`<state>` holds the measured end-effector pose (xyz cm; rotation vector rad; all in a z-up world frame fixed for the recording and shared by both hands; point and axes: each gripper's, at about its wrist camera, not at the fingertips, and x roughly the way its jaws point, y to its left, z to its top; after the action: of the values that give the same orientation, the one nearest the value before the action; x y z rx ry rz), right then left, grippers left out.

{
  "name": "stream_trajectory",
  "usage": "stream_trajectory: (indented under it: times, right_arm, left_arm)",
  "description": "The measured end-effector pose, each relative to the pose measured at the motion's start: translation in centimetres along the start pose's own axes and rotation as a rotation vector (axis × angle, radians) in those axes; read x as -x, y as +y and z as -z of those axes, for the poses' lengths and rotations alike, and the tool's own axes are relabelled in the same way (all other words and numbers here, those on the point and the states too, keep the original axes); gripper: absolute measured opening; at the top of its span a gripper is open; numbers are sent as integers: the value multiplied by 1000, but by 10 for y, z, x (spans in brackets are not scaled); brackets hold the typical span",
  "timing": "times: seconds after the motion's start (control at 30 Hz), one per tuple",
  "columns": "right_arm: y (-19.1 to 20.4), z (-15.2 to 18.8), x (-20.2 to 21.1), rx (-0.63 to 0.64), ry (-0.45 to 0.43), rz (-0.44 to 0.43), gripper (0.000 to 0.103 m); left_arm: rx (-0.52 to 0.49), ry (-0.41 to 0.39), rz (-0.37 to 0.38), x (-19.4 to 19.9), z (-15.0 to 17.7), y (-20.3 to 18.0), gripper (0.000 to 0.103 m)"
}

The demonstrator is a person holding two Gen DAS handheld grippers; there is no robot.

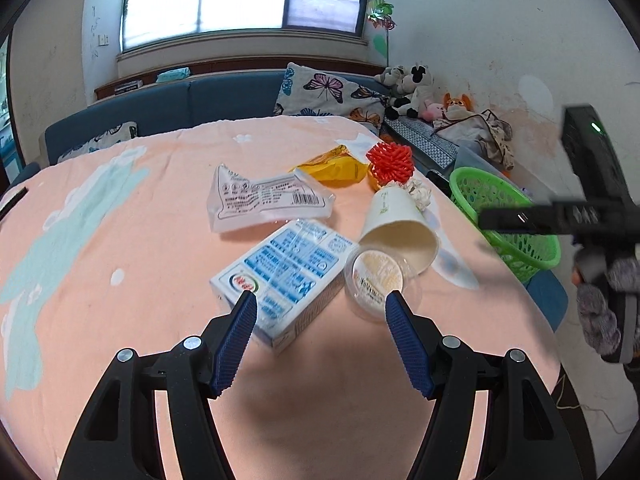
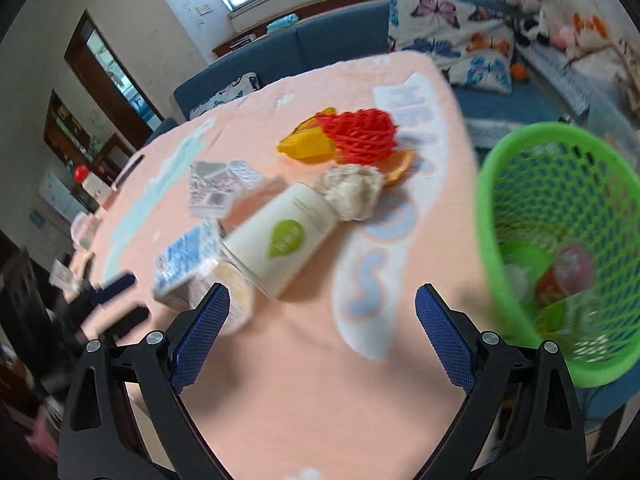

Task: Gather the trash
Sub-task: 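Grasp the white paper cup with the right gripper and lift it, then grasp the clear plastic tub with the left gripper while the right gripper carries the cup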

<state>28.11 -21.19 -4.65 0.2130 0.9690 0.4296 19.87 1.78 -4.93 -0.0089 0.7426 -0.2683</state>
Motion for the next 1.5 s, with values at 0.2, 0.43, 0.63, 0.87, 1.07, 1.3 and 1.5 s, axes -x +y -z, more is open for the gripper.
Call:
stream_trajectory:
  times: [0.2,0.43,0.63,0.87,1.07,1.3,1.5]
  right_arm:
    - [5,-22,-29,-152,55,-77,89]
    - [1,-34,-56,-293,102,-116,87]
    - [1,-36,-74,-343,144,-132,83]
    - [-8,-31,-73,-375,164,-182,68]
    - [-14,-28,-51,-339,135,-198,67]
    - [-21,-19,-22,-300,108,-219,67]
    - [-31,-14,-3,-301,72,-223,66]
  left_arm:
    - [6,-1,18,1,6,7,65]
    - [-2,-7,28,1,8,13,65]
    - [-4,2,50,-2,9,12,65]
    - [-6,12,84,-7,11,-1,65]
    - [0,48,103,-22,13,-15,65]
    - [-13,81,103,-38,11,-28,66]
    - [-23,103,86,-54,4,-37,68]
